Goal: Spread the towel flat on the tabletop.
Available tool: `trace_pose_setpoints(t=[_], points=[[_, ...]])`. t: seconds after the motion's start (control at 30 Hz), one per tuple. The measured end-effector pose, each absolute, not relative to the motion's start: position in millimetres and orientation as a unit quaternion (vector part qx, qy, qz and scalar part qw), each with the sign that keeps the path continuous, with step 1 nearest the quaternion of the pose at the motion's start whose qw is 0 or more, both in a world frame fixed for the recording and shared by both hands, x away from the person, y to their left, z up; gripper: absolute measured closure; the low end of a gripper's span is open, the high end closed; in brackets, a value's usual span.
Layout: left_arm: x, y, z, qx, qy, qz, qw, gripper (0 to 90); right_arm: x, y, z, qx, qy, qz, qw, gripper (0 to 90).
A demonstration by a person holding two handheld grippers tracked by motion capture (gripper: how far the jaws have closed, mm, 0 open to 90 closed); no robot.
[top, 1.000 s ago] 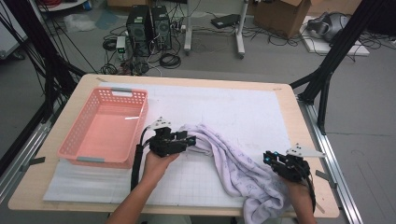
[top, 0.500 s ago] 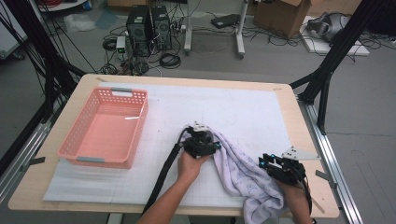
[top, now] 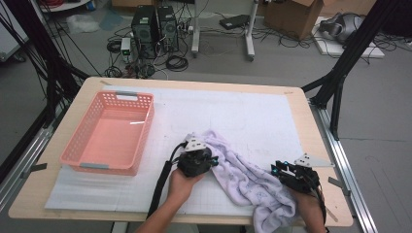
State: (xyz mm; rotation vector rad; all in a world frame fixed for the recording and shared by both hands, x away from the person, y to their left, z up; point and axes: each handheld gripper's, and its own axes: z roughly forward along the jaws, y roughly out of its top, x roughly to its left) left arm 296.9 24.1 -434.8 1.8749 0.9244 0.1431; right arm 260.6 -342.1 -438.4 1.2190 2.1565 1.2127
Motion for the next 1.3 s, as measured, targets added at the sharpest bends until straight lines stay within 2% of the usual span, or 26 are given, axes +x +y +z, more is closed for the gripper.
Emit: trace_pose_setpoints(t=[0.1,0.2,0.47,0.63,0.73,0.9,1.0,1.03,1.07,1.1,1.13,1.3], points=[[287.6,44.8,-439.9,0.769,0.396,0.049,0.499,84.6,260.2,-340.2,-436.0,0.429,0.769,0.432,0.195,68.8],[280.1,59.6,-440.2,0.772,0.396,0.064,0.493,84.7,263.0,-337.0,-433.6,0.428,0.768,0.435,0.193,68.8],[268.4,80.6,-447.4,0.766,0.403,0.065,0.496,84.6,280.3,-318.5,-429.8,0.416,0.784,0.424,0.181,70.5],[263.9,82.6,-451.2,0.766,0.4,0.066,0.499,84.3,311.7,-277.9,-418.3,0.383,0.812,0.412,0.157,63.8],[263.0,83.1,-451.8,0.767,0.397,0.069,0.5,84.1,327.7,-247.4,-417.0,0.359,0.832,0.402,0.132,56.7],[261.1,83.1,-452.0,0.766,0.395,0.075,0.502,84.0,348.0,-202.7,-423.7,0.341,0.838,0.42,0.072,50.0],[260.2,84.3,-451.8,0.764,0.394,0.075,0.505,83.9,359.7,-175.6,-437.4,0.335,0.859,0.384,0.051,40.4],[259.8,84.7,-451.9,0.764,0.394,0.076,0.505,83.8,360.6,-168.5,-440.1,0.327,0.868,0.369,0.065,42.4],[259.1,84.6,-452.0,0.764,0.394,0.076,0.506,83.8,360.1,-164.3,-438.5,0.316,0.873,0.363,0.076,49.2],[258.5,84.4,-451.9,0.765,0.392,0.077,0.505,83.8,359.7,-162.2,-437.9,0.312,0.879,0.348,0.094,63.2],[258.0,84.1,-451.9,0.766,0.391,0.078,0.505,83.7,358.7,-162.9,-436.3,0.307,0.883,0.339,0.106,85.0],[256.6,82.8,-451.3,0.772,0.378,0.081,0.505,83.6,360.6,-184.4,-423.6,0.315,0.876,0.332,0.151,86.0]])
